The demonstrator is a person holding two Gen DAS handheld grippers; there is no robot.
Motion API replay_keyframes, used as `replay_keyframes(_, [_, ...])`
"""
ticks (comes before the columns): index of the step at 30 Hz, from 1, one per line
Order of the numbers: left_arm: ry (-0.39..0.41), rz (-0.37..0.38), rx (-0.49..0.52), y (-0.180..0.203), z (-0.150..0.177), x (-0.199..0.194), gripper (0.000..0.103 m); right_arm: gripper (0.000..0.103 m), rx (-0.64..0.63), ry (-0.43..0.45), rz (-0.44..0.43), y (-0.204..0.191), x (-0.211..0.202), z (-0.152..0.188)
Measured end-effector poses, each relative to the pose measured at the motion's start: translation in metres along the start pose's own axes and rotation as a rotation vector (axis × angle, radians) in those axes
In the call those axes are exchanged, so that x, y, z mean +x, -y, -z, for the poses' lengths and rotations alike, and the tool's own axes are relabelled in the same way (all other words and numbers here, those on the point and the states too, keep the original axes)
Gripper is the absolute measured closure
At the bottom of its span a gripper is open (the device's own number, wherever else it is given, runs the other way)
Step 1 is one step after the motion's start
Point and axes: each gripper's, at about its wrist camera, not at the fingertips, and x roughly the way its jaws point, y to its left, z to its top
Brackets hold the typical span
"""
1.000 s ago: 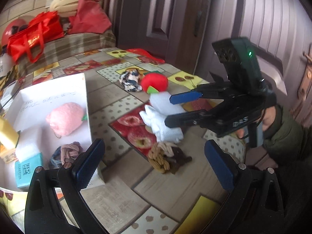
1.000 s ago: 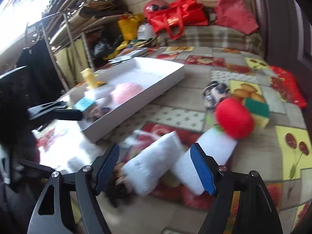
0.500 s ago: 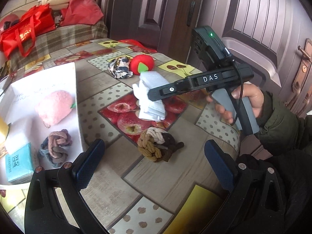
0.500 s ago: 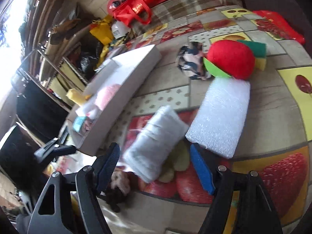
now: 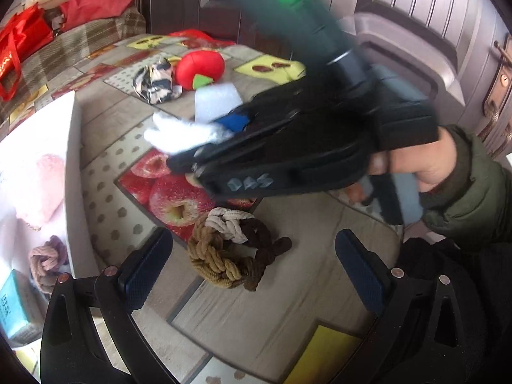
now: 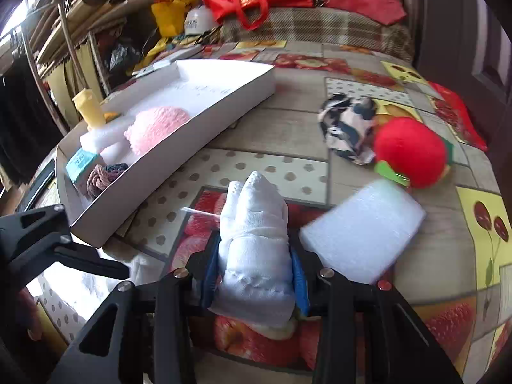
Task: Organize soft objects
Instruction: 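Lift the white cloth with the right gripper while the left gripper grasps the tan knotted rope toy, then carry the rope toy with the left gripper while the right gripper carries the cloth over the tray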
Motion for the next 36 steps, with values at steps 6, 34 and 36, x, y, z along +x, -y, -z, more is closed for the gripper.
replay_keyframes(6, [-0.038,-0.048,-0.006,-0.003,0.003,0.014,0.038,0.064,0.07,0.147,-0.022,0.017,-0.036,0.001])
replay_keyframes(34, [0.585,-0.286,-0.21,-0.052,0.051,-0.102,0.068,0.064,0.136,0.496,0.107,0.006,-0.071,0.008])
replay_keyframes(36, [0.613,-0.322,-0.217,-0.056,0.053,-0.107,0.068,0.064,0.128,0.502,0.116,0.005,-0.07,0.007])
